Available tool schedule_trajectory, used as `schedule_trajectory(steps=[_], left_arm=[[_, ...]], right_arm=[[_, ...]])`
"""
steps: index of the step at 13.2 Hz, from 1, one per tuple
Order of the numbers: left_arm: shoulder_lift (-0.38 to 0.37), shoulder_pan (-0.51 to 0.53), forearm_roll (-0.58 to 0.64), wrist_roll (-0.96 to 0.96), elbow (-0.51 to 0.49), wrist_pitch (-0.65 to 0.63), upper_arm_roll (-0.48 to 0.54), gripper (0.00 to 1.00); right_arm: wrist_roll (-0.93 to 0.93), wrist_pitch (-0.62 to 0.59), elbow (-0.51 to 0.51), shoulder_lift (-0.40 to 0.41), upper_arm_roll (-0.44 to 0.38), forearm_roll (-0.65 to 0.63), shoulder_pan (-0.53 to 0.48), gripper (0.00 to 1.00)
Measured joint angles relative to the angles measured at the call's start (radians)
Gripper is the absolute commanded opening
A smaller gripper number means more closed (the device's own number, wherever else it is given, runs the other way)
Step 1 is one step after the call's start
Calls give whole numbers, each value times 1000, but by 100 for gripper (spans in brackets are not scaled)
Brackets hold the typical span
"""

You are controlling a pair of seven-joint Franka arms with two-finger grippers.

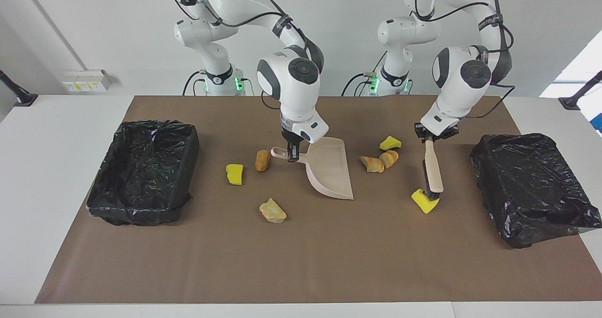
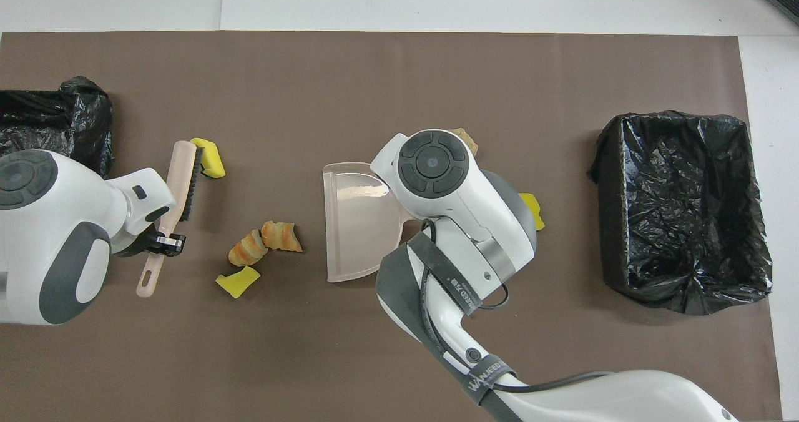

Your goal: Sweep and dump trash in bin

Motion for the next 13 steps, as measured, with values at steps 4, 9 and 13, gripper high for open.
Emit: schedule_trajectory(steps=[4, 9, 13], left_arm=[[41, 23, 42, 207, 65, -38, 25, 0], [15, 18, 46, 239, 230, -175, 13, 0], [51, 19, 46, 239, 255, -77, 19, 0]], right_arm=[[-8, 23, -33, -6, 0, 2, -3, 0], [-8, 23, -50, -18, 1, 4, -3, 0], [-7, 23, -57, -24, 2, 4, 6, 0]])
